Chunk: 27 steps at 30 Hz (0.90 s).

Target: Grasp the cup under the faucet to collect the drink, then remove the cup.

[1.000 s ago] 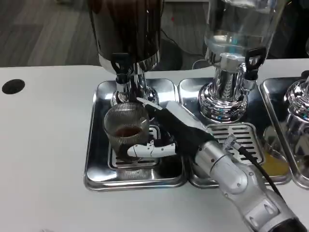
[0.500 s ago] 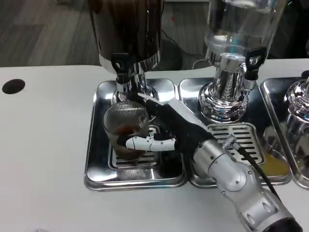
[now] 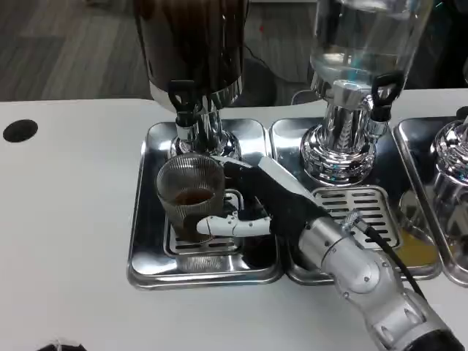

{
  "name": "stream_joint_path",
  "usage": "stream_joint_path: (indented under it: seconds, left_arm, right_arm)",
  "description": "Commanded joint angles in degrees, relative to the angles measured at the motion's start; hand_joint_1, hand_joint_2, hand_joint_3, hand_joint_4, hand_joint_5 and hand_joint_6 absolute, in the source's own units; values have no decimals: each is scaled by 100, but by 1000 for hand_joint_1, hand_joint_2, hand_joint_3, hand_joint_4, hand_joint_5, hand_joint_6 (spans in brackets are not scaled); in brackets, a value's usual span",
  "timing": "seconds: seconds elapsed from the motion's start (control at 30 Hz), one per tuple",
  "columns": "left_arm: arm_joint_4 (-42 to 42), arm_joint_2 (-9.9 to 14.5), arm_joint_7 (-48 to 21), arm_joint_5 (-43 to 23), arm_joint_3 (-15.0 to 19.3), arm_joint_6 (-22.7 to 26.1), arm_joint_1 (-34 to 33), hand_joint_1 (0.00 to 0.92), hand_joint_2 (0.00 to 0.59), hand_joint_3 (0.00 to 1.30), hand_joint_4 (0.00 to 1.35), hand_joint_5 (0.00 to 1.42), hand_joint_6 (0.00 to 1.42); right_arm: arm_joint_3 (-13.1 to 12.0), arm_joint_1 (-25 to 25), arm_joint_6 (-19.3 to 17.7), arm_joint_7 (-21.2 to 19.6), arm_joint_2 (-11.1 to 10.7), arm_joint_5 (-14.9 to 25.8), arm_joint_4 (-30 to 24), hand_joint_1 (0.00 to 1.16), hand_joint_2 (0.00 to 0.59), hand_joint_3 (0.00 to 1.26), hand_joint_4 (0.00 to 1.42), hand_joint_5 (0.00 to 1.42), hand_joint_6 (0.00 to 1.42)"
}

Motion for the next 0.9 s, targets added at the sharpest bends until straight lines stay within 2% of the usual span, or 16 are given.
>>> stream_joint_path:
  seconds: [0.03, 0.4, 0.9]
  left_arm:
    - [-9, 39, -112, -69, 15, 87, -11, 10, 95, 476, 456, 550, 765]
    - [-17, 21, -162, -70, 18, 140, 8, 12, 104, 482, 462, 550, 766]
    - [-16, 37, -210, -46, -5, 207, -22, 5, 122, 484, 466, 550, 776]
  right_arm:
    - [-61, -87, -183, 105, 27, 128, 109, 618, 111, 180, 175, 207, 36]
    - [-127, -131, -278, 161, 123, 270, 214, 652, 100, 149, 195, 246, 208]
    - [-235, -104, -433, 165, 184, 319, 354, 671, 97, 249, 276, 325, 303]
